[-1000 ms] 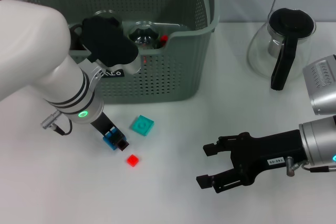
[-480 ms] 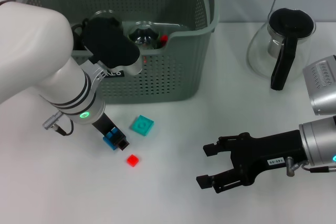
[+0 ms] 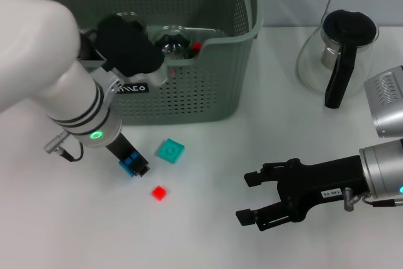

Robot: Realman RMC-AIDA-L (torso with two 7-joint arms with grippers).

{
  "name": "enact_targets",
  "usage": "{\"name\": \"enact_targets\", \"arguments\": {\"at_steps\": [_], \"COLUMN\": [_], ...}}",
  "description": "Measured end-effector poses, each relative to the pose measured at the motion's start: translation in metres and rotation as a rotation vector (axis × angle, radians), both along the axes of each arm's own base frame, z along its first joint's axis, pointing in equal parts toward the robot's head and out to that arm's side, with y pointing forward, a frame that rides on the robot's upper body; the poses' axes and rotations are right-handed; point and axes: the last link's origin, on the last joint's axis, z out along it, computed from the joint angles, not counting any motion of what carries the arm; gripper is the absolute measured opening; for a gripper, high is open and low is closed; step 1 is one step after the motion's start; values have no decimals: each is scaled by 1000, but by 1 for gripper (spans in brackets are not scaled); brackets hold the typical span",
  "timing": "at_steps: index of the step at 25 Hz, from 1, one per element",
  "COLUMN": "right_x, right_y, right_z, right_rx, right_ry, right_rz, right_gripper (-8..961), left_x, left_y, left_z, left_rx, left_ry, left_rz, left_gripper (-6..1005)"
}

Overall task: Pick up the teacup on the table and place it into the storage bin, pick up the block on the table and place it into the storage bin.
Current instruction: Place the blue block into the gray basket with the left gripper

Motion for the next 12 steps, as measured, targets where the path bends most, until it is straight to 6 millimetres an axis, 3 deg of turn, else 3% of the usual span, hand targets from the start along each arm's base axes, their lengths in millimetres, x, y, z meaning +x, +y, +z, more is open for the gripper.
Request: {"name": "enact_targets", "arguments": {"at_steps": [6, 8, 9, 10, 11, 12], "right_x": [2, 2, 2, 2, 2, 2], "right_y": [0, 0, 0, 0, 0, 0], "right_z": [1, 1, 1, 1, 1, 1], "right_rx": [2, 1, 1, 1, 1, 1], "right_ry": [0, 1, 1, 1, 1, 1], "right_rz": [-6, -9, -10, -11, -11, -12], "right_gripper": [942, 941, 941, 941, 941, 941], "left_x": [46, 64, 64, 77, 101, 108], "left_y": [-38, -48, -48, -51, -46, -41], "left_z": [38, 56, 56, 69, 100, 109], "left_rx": [-93, -126, -126, -144, -112, -89], "left_ry": [-226, -379, -379, -492, -699, -751], "left_rz": [-51, -92, -92, -135, -252, -297], "left_gripper": [404, 419, 427, 435, 443, 450]}}
